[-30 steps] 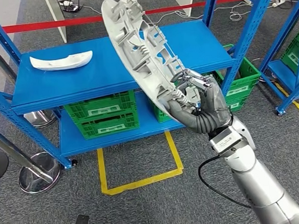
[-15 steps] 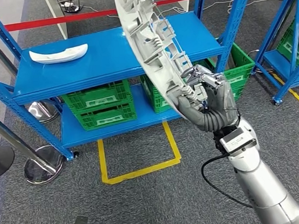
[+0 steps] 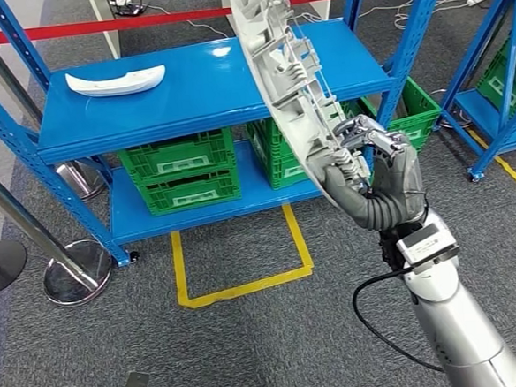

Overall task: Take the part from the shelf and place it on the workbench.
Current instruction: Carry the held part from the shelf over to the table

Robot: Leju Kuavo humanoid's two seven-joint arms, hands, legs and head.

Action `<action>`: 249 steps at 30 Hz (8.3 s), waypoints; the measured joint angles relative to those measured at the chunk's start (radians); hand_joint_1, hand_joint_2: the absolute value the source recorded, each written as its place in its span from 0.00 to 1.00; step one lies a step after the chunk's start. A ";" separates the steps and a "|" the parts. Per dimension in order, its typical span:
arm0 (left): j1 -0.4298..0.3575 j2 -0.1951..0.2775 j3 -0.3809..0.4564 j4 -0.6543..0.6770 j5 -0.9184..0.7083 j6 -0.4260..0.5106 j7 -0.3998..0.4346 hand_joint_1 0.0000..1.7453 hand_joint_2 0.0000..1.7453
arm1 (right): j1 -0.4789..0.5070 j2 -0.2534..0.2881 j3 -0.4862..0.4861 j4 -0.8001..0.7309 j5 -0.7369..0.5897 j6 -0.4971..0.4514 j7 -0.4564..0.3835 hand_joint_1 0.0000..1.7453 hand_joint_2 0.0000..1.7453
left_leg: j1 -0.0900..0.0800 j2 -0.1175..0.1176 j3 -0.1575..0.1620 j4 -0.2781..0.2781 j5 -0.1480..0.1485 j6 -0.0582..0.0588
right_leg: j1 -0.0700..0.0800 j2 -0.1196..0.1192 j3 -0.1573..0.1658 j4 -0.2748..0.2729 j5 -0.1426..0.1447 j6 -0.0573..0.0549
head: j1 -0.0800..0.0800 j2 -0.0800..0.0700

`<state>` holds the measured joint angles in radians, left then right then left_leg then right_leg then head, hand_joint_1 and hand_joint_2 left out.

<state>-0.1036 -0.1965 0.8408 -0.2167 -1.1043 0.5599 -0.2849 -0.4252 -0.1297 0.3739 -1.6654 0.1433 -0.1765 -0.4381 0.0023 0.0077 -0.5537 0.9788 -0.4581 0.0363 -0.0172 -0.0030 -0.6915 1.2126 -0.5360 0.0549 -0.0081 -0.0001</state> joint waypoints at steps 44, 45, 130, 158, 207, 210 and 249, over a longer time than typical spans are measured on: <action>-0.001 -0.018 0.001 0.000 0.021 -0.019 0.003 0.00 1.00 | 0.119 -0.076 -0.171 -0.237 0.224 -0.230 0.001 1.00 1.00 | -0.003 -0.001 -0.129 0.323 -0.161 -0.032 | 0.012 0.037 0.088 -0.213 0.086 -0.061 | 0.007 0.000; -0.001 -0.017 0.001 0.000 0.021 -0.019 0.003 0.00 1.00 | 0.127 -0.077 -0.176 -0.242 0.230 -0.238 0.001 1.00 1.00 | -0.003 -0.004 -0.116 0.302 -0.140 -0.028 | 0.013 0.049 0.087 -0.212 0.087 -0.060 | 0.007 0.000; 0.004 -0.006 -0.012 0.000 -0.006 -0.048 -0.006 0.00 1.00 | 0.347 -0.111 -0.295 -0.385 0.356 -0.390 -0.004 1.00 1.00 | -0.009 0.078 -0.005 0.056 -0.051 -0.029 | -0.002 -0.023 0.090 -0.191 0.063 -0.036 | 0.005 0.000; 0.009 0.020 -0.011 0.000 0.018 -0.055 -0.022 0.00 1.00 | 0.359 -0.114 -0.296 -0.388 0.361 -0.407 0.001 1.00 1.00 | -0.015 0.089 -0.013 0.041 -0.025 -0.018 | 0.005 -0.054 0.099 -0.192 0.054 -0.021 | 0.010 0.000; 0.024 0.024 -0.010 0.000 0.025 -0.101 -0.049 0.00 1.00 | 0.412 -0.121 -0.317 -0.384 0.326 -0.405 0.002 1.00 1.00 | 0.005 -0.046 -0.009 0.029 -0.018 -0.001 | 0.000 0.095 0.058 -0.168 0.057 -0.019 | 0.011 0.000; 0.025 0.024 -0.010 0.000 0.023 -0.101 -0.049 0.00 1.00 | 0.412 -0.122 -0.320 -0.380 0.325 -0.404 0.001 1.00 1.00 | 0.006 -0.008 -0.009 0.021 -0.013 0.002 | 0.000 0.018 -0.017 -0.010 -0.028 -0.008 | 0.018 0.000; 0.023 0.023 -0.003 0.000 0.039 -0.169 -0.054 0.00 1.00 | 0.373 -0.189 -0.314 -0.217 0.506 -0.241 0.144 1.00 1.00 | -0.003 0.000 -0.027 0.046 -0.015 -0.023 | -0.006 0.001 0.110 -0.188 0.040 -0.007 | 0.020 0.000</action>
<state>-0.0806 -0.1731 0.8381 -0.2164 -1.0650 0.3910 -0.3388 -0.0520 -0.3183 0.0594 -1.8820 0.6492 -0.4173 -0.2941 -0.0008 0.0075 -0.5803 1.0247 -0.4726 0.0137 -0.0235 -0.0021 -0.5817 1.0246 -0.4959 0.0480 0.0118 -0.0002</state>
